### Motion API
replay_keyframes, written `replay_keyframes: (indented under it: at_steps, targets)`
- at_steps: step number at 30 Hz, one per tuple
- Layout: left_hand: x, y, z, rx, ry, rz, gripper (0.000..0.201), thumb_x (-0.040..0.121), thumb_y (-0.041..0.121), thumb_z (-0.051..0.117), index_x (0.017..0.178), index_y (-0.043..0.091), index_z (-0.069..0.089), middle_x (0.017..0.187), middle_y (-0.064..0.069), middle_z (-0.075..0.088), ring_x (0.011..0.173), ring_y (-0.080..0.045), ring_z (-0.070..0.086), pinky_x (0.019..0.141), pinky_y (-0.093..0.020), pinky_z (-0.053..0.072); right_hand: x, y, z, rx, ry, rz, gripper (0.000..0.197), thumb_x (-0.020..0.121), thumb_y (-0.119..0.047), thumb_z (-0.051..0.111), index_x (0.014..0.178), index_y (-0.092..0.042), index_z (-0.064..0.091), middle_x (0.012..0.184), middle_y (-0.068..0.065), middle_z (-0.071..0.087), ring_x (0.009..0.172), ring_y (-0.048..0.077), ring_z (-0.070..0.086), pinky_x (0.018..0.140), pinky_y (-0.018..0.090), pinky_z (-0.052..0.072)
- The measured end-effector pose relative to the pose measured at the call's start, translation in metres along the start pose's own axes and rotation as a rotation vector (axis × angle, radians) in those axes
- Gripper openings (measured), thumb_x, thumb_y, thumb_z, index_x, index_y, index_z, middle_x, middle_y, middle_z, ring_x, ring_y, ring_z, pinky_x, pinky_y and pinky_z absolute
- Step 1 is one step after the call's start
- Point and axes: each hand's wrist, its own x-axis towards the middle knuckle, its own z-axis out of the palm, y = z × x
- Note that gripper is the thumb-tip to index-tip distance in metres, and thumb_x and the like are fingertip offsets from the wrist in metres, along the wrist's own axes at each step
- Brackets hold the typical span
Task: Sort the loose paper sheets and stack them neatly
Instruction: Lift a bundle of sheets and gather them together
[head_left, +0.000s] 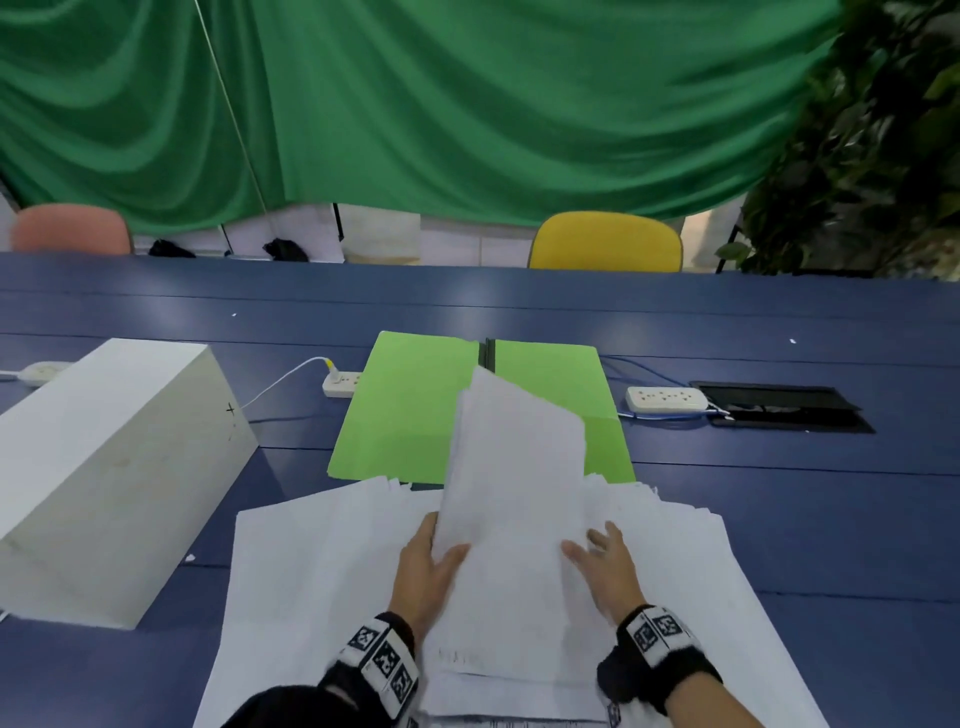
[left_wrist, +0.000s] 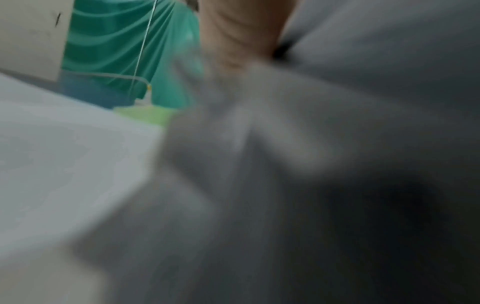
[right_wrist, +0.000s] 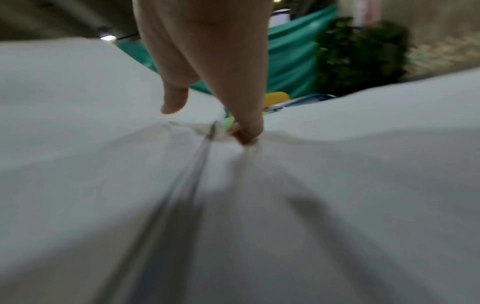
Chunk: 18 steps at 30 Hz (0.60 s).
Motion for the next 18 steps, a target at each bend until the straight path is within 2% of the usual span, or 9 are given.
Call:
replay_keyframes:
  at_steps: [3, 5, 6, 8, 9, 12, 15, 16, 18]
  targets:
    - [-0.002, 0.030, -0.006, -0.159, -0.009, 0.104, 0.036, 0.074, 0.023, 0.066, 0.108, 0.017, 0.059, 0.104, 0.000, 0.070, 0.093, -0.014, 0.068, 0.081, -0.029, 0.054, -0.004, -0.026, -0.011, 0.247, -0.189, 0.031, 0.078, 0.070, -0.036, 0.078, 0.132, -0.002, 0.044, 0.121, 0.013, 0.061, 0.108, 0.027, 0.060, 0.098, 0.041, 0.047]
    - [-0.001, 0.050, -0.011, -0.184, 0.011, 0.184, 0.033, 0.076, 0.022, 0.065, 0.109, 0.017, 0.058, 0.104, 0.003, 0.070, 0.095, -0.009, 0.066, 0.084, -0.023, 0.053, -0.016, -0.056, -0.018, 0.362, -0.294, -0.073, 0.075, 0.058, -0.045, 0.084, 0.119, -0.011, 0.058, 0.113, 0.009, 0.068, 0.099, 0.023, 0.067, 0.089, 0.038, 0.053]
    - [0.000, 0.063, -0.014, -0.170, 0.036, 0.236, 0.030, 0.078, 0.022, 0.064, 0.107, 0.019, 0.058, 0.103, 0.007, 0.069, 0.094, -0.004, 0.065, 0.084, -0.020, 0.052, -0.021, -0.073, -0.021, 0.354, -0.274, -0.169, 0.073, 0.054, -0.048, 0.085, 0.115, -0.016, 0.061, 0.116, 0.009, 0.067, 0.102, 0.022, 0.066, 0.090, 0.038, 0.052]
    - [0.003, 0.087, -0.019, -0.119, 0.097, 0.349, 0.023, 0.081, 0.016, 0.063, 0.101, 0.024, 0.053, 0.098, 0.015, 0.064, 0.086, 0.011, 0.062, 0.080, -0.012, 0.049, -0.036, -0.105, -0.023, 0.323, -0.193, -0.359, 0.053, 0.068, -0.035, 0.079, 0.115, -0.016, 0.062, 0.119, 0.010, 0.065, 0.105, 0.021, 0.065, 0.093, 0.039, 0.051]
    - [0.005, 0.098, -0.020, -0.109, 0.127, 0.401, 0.025, 0.083, 0.011, 0.063, 0.100, 0.023, 0.049, 0.097, 0.016, 0.061, 0.082, 0.016, 0.059, 0.076, -0.008, 0.047, -0.043, -0.119, -0.023, 0.321, -0.165, -0.431, 0.046, 0.077, -0.026, 0.073, 0.118, -0.011, 0.060, 0.116, 0.009, 0.067, 0.102, 0.016, 0.066, 0.089, 0.034, 0.053]
    - [0.007, 0.128, -0.023, -0.150, 0.205, 0.505, 0.033, 0.086, -0.003, 0.059, 0.103, 0.021, 0.044, 0.096, 0.019, 0.060, 0.082, 0.019, 0.058, 0.074, -0.002, 0.044, -0.060, -0.153, -0.020, 0.352, -0.089, -0.560, 0.030, 0.086, -0.004, 0.061, 0.115, 0.000, 0.056, 0.085, -0.009, 0.072, 0.077, -0.002, 0.066, 0.069, 0.014, 0.053]
    - [0.005, 0.136, -0.025, -0.213, 0.275, 0.537, 0.044, 0.082, -0.003, 0.064, 0.101, 0.031, 0.044, 0.094, 0.030, 0.066, 0.086, 0.017, 0.060, 0.076, -0.003, 0.044, -0.064, -0.155, -0.015, 0.304, -0.068, -0.610, 0.023, 0.084, -0.001, 0.061, 0.106, -0.005, 0.060, 0.076, -0.018, 0.072, 0.072, -0.003, 0.066, 0.068, 0.013, 0.052]
    - [0.005, 0.131, -0.025, -0.229, 0.307, 0.520, 0.046, 0.081, -0.003, 0.066, 0.101, 0.032, 0.044, 0.093, 0.036, 0.064, 0.085, 0.017, 0.060, 0.075, -0.003, 0.044, -0.062, -0.149, -0.013, 0.295, -0.070, -0.587, 0.022, 0.083, -0.001, 0.063, 0.104, -0.005, 0.061, 0.076, -0.017, 0.072, 0.072, -0.002, 0.066, 0.067, 0.014, 0.052]
    - [0.002, 0.118, -0.022, -0.249, 0.346, 0.479, 0.048, 0.078, -0.002, 0.070, 0.100, 0.033, 0.045, 0.090, 0.033, 0.065, 0.084, 0.016, 0.060, 0.074, -0.004, 0.045, -0.057, -0.128, -0.007, 0.281, -0.070, -0.512, 0.022, 0.080, -0.002, 0.066, 0.102, -0.005, 0.062, 0.078, -0.012, 0.072, 0.072, 0.002, 0.067, 0.066, 0.017, 0.053]
